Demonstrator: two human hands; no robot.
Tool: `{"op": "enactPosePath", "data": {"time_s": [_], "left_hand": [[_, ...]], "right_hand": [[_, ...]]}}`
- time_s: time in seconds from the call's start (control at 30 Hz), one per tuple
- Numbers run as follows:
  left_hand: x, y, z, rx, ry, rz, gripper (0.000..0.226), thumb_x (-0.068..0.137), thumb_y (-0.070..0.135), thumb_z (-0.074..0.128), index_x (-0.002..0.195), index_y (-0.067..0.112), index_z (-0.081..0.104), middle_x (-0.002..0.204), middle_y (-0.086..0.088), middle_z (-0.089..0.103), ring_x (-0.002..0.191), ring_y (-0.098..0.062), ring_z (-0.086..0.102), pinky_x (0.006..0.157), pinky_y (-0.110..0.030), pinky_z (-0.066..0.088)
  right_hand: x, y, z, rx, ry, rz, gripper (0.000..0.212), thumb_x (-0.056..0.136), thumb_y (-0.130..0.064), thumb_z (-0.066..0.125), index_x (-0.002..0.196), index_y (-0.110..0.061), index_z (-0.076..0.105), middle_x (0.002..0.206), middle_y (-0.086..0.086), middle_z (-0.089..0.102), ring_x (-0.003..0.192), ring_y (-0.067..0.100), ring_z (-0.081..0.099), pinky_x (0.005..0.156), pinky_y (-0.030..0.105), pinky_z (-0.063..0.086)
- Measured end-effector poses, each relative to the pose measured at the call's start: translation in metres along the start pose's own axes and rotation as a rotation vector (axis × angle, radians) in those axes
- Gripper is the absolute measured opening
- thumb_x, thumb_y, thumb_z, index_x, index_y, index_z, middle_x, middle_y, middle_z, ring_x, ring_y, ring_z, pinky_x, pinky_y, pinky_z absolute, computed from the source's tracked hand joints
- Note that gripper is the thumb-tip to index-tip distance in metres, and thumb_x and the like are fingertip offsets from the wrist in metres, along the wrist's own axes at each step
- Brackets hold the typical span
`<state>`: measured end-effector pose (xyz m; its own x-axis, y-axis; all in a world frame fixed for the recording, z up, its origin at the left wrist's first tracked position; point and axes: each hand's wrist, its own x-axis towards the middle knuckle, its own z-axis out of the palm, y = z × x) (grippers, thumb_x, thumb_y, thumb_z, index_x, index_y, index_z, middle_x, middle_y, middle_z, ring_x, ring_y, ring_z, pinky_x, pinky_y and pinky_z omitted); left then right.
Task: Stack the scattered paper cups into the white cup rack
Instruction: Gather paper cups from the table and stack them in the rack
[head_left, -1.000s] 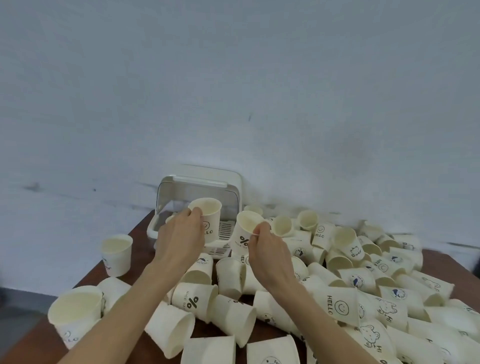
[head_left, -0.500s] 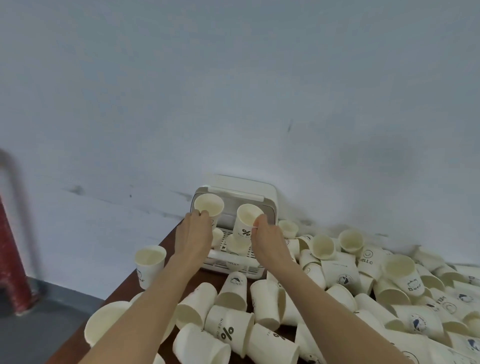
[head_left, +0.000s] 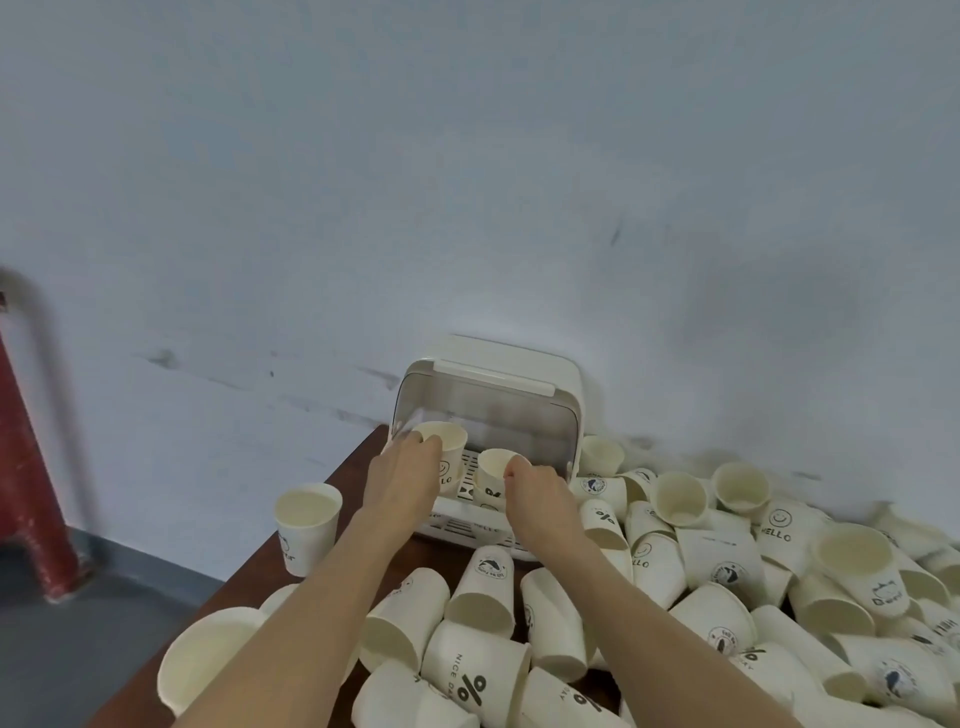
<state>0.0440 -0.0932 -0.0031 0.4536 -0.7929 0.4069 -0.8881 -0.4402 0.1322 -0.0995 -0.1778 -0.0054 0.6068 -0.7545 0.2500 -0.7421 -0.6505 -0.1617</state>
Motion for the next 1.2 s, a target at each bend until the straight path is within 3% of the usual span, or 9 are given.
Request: {"op": "enactPosePath", "data": {"time_s": [0.3,0.6,0.73,0.9,1.2], "left_hand": [[-0.007,-0.001,0.013,0.006,-0.132,-0.020,0.026,0.090,0.004,0.050,0.113,0.011,0.059,0.117,-0.006,0.055,0.106,-0.024,0.055,0.074,-0.032,0.043],[-0.013,0.001,0.017,0.024,-0.168,0.011,0.029,0.089,0.007,0.054,0.118,0.011,0.052,0.116,-0.007,0.054,0.105,-0.024,0.053,0.069,-0.031,0.039],[-0.017,0.006,0.014,-0.027,-0.166,-0.003,0.035,0.091,0.012,0.050,0.125,0.012,0.044,0.119,-0.008,0.052,0.109,-0.024,0.050,0.070,-0.033,0.039],[-0.028,0.015,-0.002,-0.072,-0.106,0.011,0.029,0.095,0.014,0.044,0.124,0.014,0.048,0.120,-0.006,0.052,0.111,-0.022,0.050,0.068,-0.030,0.037],[-0.079,0.037,-0.042,-0.128,-0.050,0.050,0.025,0.097,0.017,0.038,0.118,0.014,0.052,0.110,-0.004,0.053,0.101,-0.025,0.054,0.066,-0.034,0.039]], "right_hand": [[-0.005,0.002,0.018,0.066,0.051,0.031,0.022,0.094,-0.011,0.044,0.104,-0.015,0.063,0.100,0.006,0.066,0.090,0.026,0.060,0.071,0.035,0.048],[-0.010,0.003,0.024,0.097,0.127,0.038,0.027,0.096,-0.017,0.045,0.112,-0.020,0.066,0.103,0.001,0.068,0.092,0.022,0.061,0.076,0.034,0.051],[-0.014,0.001,0.014,0.084,0.053,0.029,0.034,0.094,-0.011,0.043,0.125,-0.017,0.056,0.110,0.007,0.066,0.100,0.028,0.060,0.076,0.036,0.047],[-0.029,-0.005,-0.003,0.178,-0.037,0.013,0.039,0.091,-0.010,0.042,0.130,-0.016,0.042,0.107,0.011,0.061,0.094,0.030,0.057,0.073,0.038,0.046],[-0.091,-0.015,-0.043,0.230,0.047,-0.054,0.047,0.086,-0.005,0.043,0.133,-0.014,0.041,0.102,0.010,0.062,0.090,0.028,0.057,0.074,0.041,0.049]]}}
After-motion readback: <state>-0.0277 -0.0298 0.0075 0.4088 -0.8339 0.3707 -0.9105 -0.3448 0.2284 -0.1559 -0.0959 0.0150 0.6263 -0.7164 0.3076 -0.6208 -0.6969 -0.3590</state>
